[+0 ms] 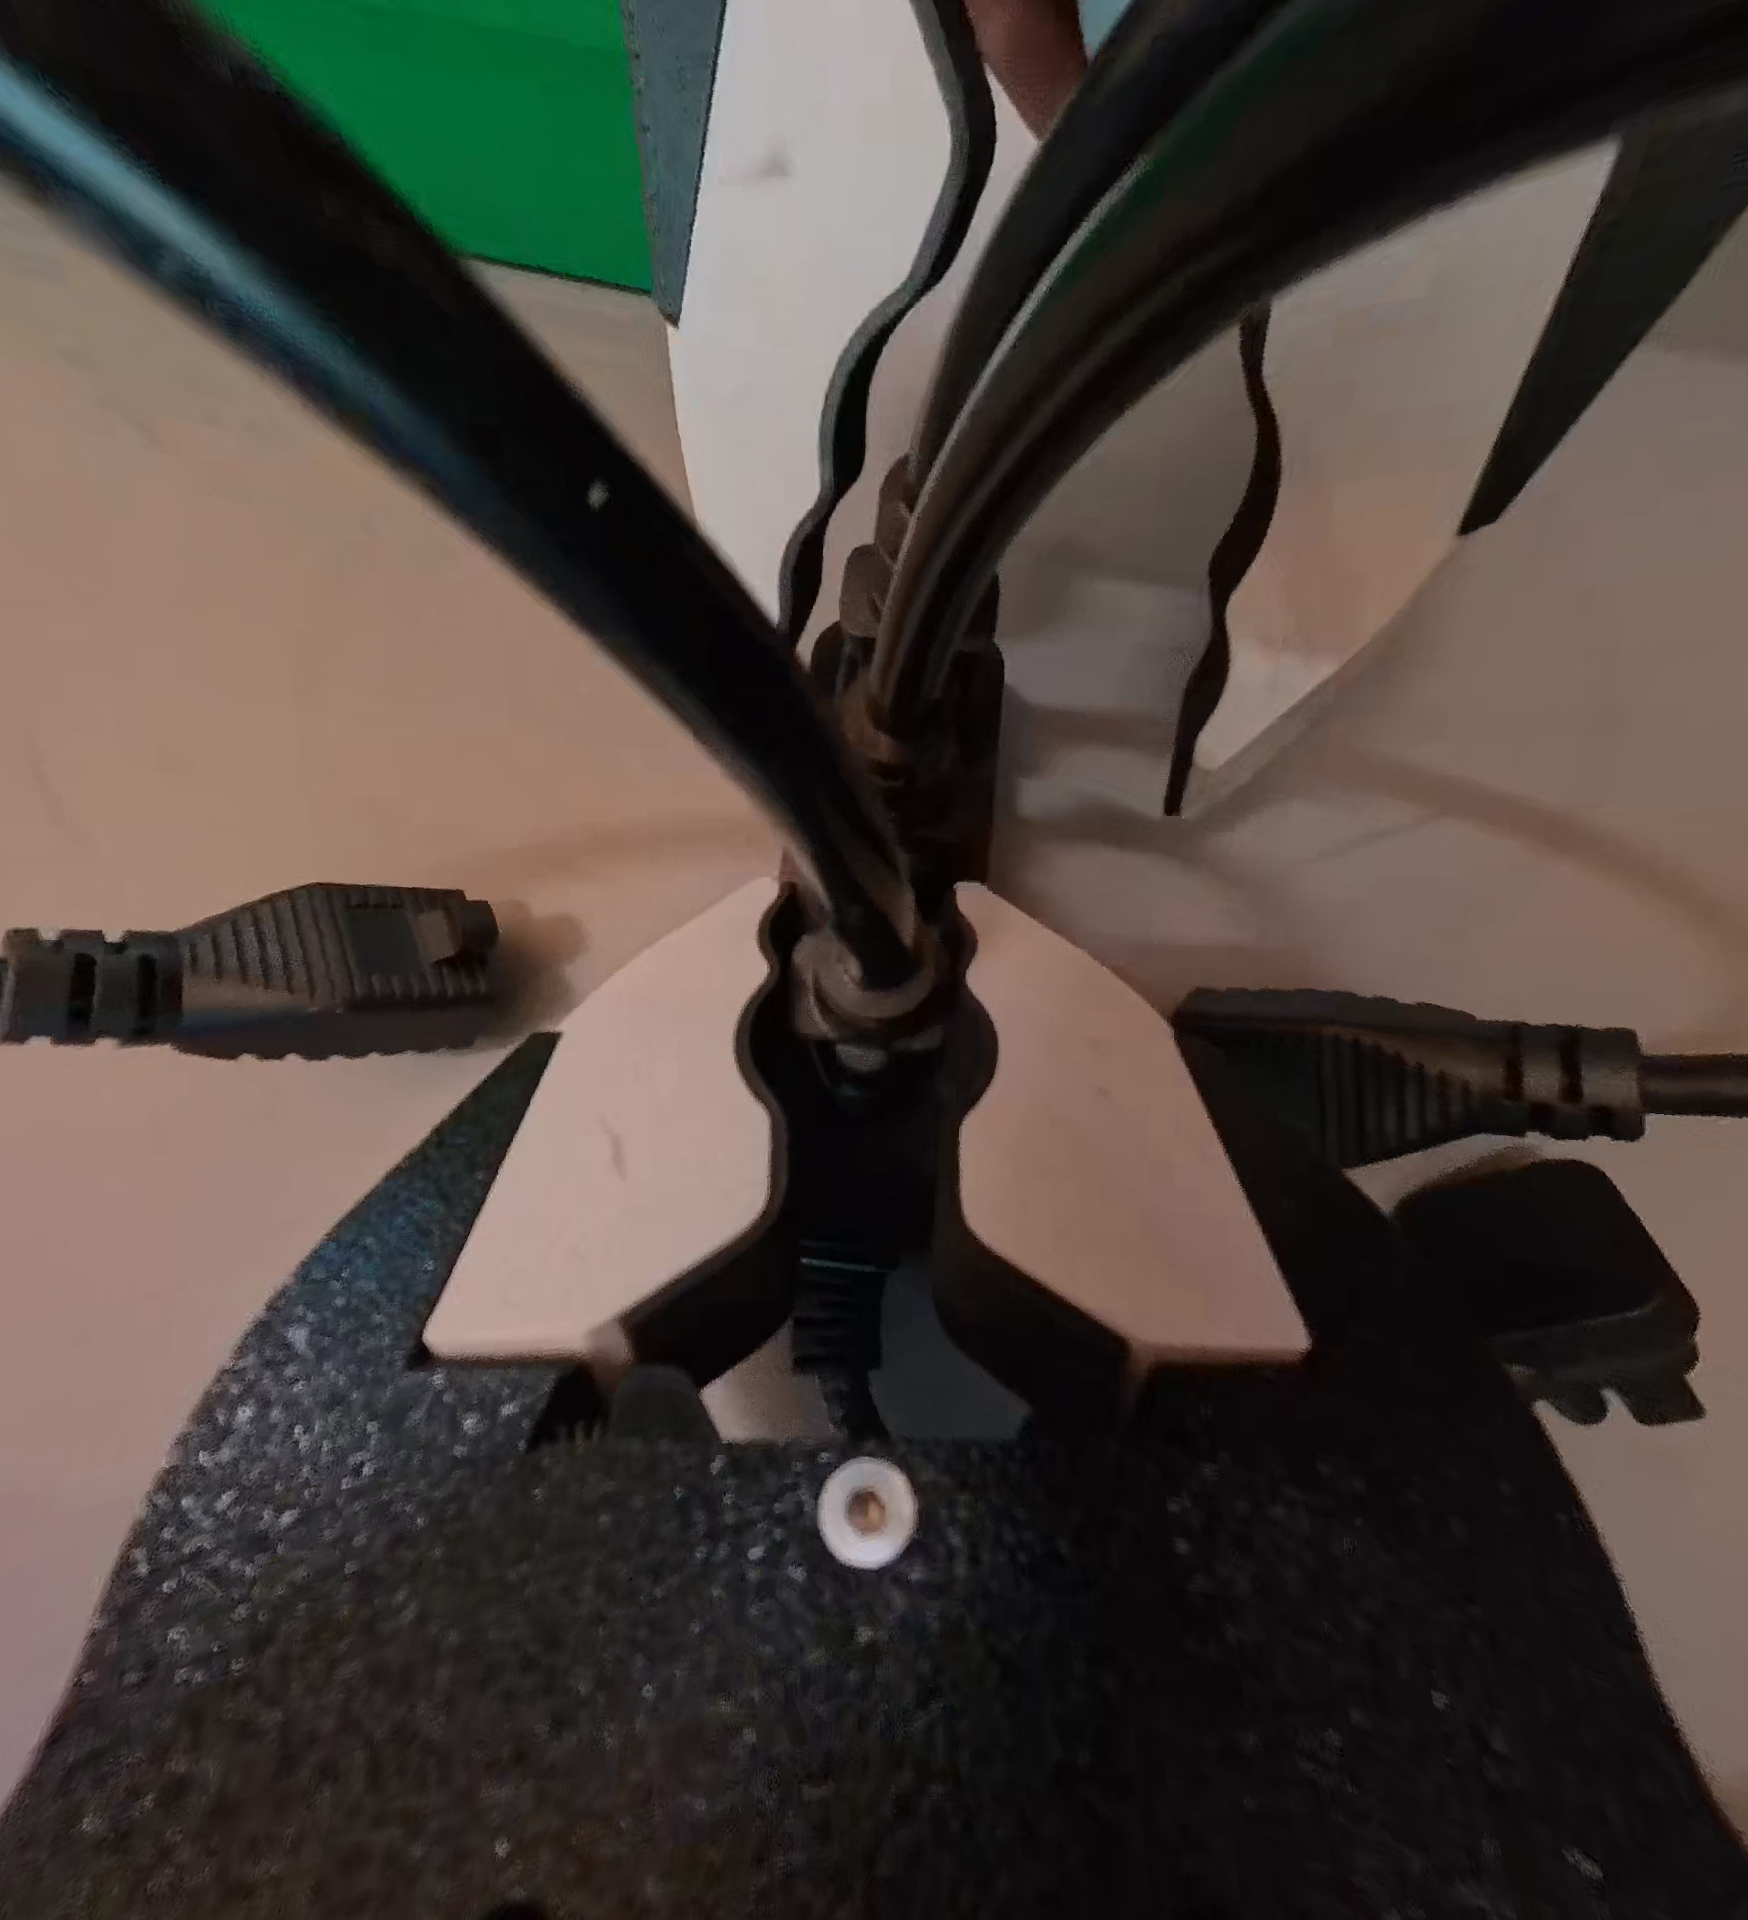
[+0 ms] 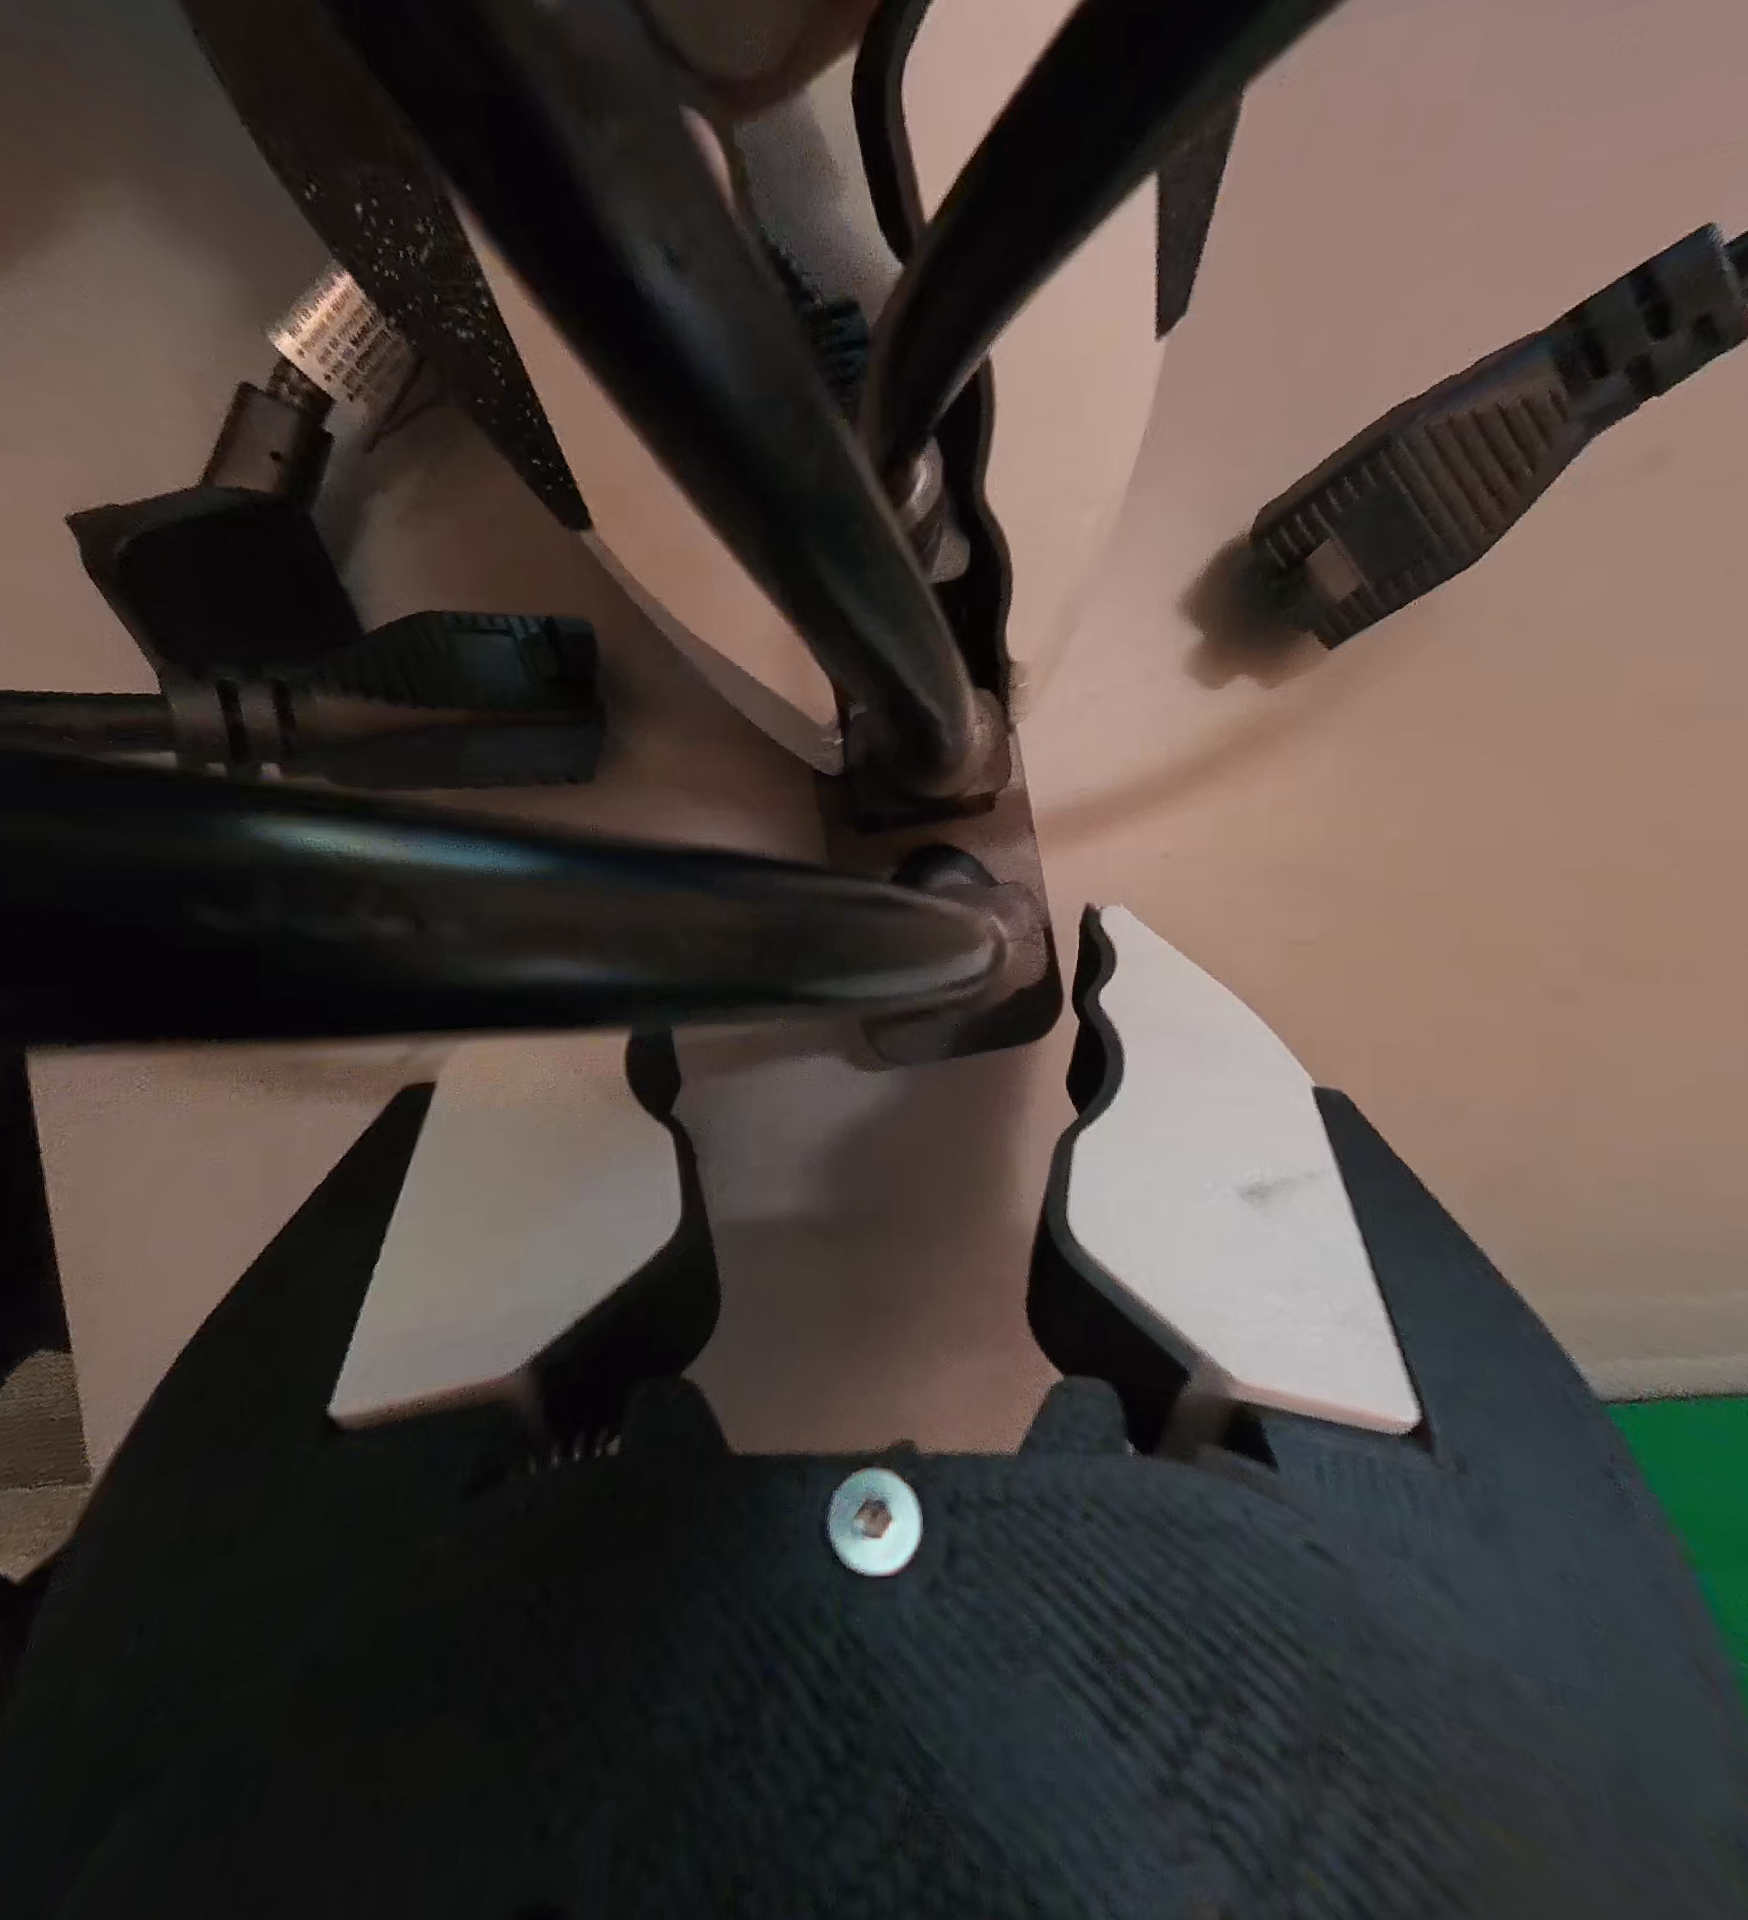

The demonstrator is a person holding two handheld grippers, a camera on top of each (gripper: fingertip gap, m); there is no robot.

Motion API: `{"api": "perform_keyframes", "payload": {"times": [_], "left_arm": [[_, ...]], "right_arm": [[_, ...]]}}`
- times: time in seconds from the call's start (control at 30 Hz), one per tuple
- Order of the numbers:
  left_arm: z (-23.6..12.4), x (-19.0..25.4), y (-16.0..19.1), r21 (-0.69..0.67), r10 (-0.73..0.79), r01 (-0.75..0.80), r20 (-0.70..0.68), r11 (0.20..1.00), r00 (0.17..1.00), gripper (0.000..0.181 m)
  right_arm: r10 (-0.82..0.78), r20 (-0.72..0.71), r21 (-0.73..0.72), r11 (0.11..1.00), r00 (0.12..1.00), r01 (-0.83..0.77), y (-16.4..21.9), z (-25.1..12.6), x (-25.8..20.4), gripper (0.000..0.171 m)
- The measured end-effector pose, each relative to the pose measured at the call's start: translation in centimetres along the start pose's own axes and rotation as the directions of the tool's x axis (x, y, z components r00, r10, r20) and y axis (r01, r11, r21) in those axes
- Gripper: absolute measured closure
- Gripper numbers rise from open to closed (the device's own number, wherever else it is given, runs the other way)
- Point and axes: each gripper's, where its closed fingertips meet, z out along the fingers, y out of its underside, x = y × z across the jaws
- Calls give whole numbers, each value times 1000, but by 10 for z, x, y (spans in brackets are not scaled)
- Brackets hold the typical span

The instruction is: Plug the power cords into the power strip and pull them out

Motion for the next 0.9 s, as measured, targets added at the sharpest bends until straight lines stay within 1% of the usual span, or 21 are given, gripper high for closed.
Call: {"api": "perform_keyframes", "payload": {"times": [0.1, 0.2, 0.27, 0.33, 0.4, 0.5, 0.6, 0.7, 0.73, 0.77, 0.8, 0.83, 0.9], "left_arm": [[0, 1, 0, 35, -23, 24, -21, 999, 1000, 155], [0, 1, -1, 39, -21, 22, -14, 999, 1000, 155], [0, 1, 0, 29, -22, 23, -19, 999, 1000, 151], [-5, 0, -2, 35, -23, 24, -26, 999, 999, 147], [-14, -2, -1, 39, -21, 23, -36, 999, 999, 144], [-21, 4, 20, -77, -25, 16, -113, 997, 993, 134], [-19, 3, 25, -140, -1, -16, -116, 990, 993, 133], [-9, -3, 35, -273, 64, -87, -92, 958, 994, 125], [-5, -4, 37, -295, 98, -118, -83, 948, 992, 124], [1, -3, 35, -289, 113, -133, -87, 948, 990, 128], [5, 1, 31, -265, 107, -134, -112, 955, 988, 128], [8, 1, 28, -254, 111, -135, -104, 958, 988, 127], [13, 2, 23, -236, 104, -125, -100, 964, 990, 135]], "right_arm": [[5, 4, 3, 1000, 1000, -5, 2, 0, 3, 99], [0, -4, 21, 1000, 1000, 0, -2, -3, 6, 104], [-22, 3, -3, 1000, 1000, 22, 0, -4, 7, 104], [-48, -24, -31, 998, 999, 47, 2, -6, 13, 104], [-60, -19, -28, 998, 998, 59, 0, -9, 13, 106], [-72, -5, -40, 997, 997, 72, 1, -10, 13, 108], [-86, 26, -75, 993, 996, 88, 6, -6, 10, 109], [-91, 30, -86, 992, 995, 93, 6, -2, 9, 109], [-89, 26, -79, 993, 996, 91, 5, -2, 9, 110], [-87, 21, -72, 993, 996, 88, 3, -2, 9, 111], [-81, 11, -67, 994, 997, 82, 3, -2, 10, 111], [-71, 0, -59, 996, 997, 71, 3, -2, 12, 110], [-43, 10, -35, 998, 999, 43, 4, -2, 10, 108]]}}
